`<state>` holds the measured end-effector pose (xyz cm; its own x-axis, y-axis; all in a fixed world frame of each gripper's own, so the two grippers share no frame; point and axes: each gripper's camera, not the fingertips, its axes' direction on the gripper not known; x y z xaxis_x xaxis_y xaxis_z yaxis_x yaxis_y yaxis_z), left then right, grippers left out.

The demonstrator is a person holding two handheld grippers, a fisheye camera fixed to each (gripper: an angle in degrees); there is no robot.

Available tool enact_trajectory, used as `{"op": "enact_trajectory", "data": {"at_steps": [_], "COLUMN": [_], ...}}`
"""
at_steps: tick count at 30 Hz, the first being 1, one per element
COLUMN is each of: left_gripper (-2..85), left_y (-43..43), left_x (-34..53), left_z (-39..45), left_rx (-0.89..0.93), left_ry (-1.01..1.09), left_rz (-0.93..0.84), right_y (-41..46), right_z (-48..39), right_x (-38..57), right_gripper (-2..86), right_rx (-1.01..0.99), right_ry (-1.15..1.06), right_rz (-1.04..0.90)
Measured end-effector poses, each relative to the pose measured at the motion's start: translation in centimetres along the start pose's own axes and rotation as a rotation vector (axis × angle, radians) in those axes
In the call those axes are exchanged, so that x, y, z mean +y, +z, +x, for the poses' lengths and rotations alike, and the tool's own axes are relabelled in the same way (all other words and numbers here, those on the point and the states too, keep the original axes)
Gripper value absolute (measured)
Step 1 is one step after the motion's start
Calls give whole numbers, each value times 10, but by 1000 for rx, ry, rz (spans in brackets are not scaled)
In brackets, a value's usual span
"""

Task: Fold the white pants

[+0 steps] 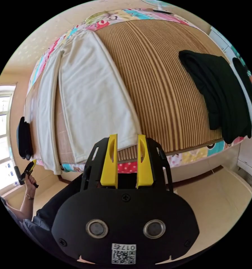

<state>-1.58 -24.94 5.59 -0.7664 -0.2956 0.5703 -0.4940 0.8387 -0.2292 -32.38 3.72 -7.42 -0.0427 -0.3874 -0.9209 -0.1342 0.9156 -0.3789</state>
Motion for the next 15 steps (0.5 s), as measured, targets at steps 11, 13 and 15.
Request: {"op": "enact_trajectory", "data": {"at_steps": [11,13,15], "left_gripper": [62,64,65], "left_y": [76,85,90], "left_x": [20,27,30], "left_z": [149,178,195], "left_rx": [320,372,411], "left_ry": [386,411,414], "left_rz": [-228,-242,-250], "right_y": [8,9,12], "right_z": [71,78,89], "right_x": [28,34,36], "right_gripper": [114,116,110], "right_rx": [-284,-311,-390], "right_ry": [-109,-97,-83], "right_rz": [-122,-106,-94]}}
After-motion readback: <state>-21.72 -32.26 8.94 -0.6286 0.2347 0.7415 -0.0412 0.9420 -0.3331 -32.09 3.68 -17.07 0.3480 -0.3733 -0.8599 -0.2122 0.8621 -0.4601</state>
